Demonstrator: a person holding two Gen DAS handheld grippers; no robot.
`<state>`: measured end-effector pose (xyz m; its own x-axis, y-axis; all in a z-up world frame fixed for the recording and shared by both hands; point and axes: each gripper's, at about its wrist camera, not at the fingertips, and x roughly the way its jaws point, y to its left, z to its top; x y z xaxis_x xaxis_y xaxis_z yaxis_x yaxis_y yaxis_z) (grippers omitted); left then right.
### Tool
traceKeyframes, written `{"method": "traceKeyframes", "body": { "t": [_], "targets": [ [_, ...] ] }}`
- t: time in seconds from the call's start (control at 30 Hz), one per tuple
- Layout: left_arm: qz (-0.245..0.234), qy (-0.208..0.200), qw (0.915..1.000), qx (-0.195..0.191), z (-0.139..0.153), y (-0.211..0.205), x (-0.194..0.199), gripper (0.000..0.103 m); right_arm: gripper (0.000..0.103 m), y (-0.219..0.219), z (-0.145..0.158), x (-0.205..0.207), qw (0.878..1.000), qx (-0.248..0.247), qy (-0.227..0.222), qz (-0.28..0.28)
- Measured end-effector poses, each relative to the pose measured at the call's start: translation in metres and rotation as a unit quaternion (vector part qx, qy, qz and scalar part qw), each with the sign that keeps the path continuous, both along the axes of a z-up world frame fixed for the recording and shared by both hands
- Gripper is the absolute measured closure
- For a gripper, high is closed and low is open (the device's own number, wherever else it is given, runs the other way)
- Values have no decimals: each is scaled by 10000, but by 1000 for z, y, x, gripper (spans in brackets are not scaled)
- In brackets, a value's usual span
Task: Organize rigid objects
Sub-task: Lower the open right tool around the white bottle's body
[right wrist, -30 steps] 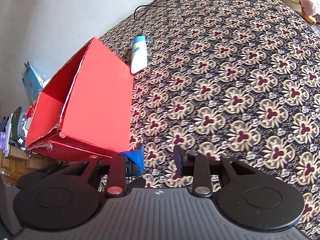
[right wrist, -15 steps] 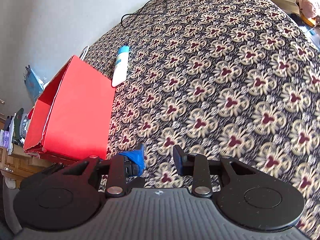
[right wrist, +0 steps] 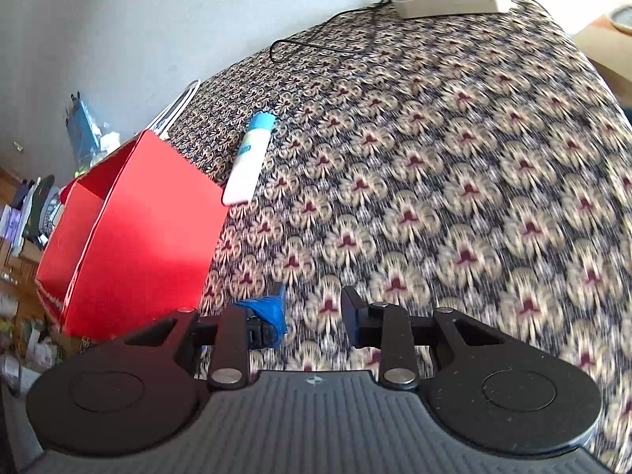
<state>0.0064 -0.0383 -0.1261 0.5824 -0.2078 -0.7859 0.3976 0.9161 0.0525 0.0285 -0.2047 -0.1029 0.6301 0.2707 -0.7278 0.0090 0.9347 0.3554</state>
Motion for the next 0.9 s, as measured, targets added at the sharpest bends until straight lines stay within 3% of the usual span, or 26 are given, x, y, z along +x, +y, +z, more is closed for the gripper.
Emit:
{"method": "traceKeyframes", "body": {
  "t": [0.3, 0.63, 0.9],
  "targets": [
    [41, -278, 9994, -204, -14, 1, 19, 34, 90, 35, 12, 77, 9961, -602, -52, 641],
    [-67, -109, 9988, -469, -20, 11, 30, 34, 90, 76, 10, 169, 9957, -666, -226, 607],
    [-174, -51, 9986, -500, -19, 17, 30, 34, 90, 98, -1, 215, 9938, -912, -453, 444]
  ]
}}
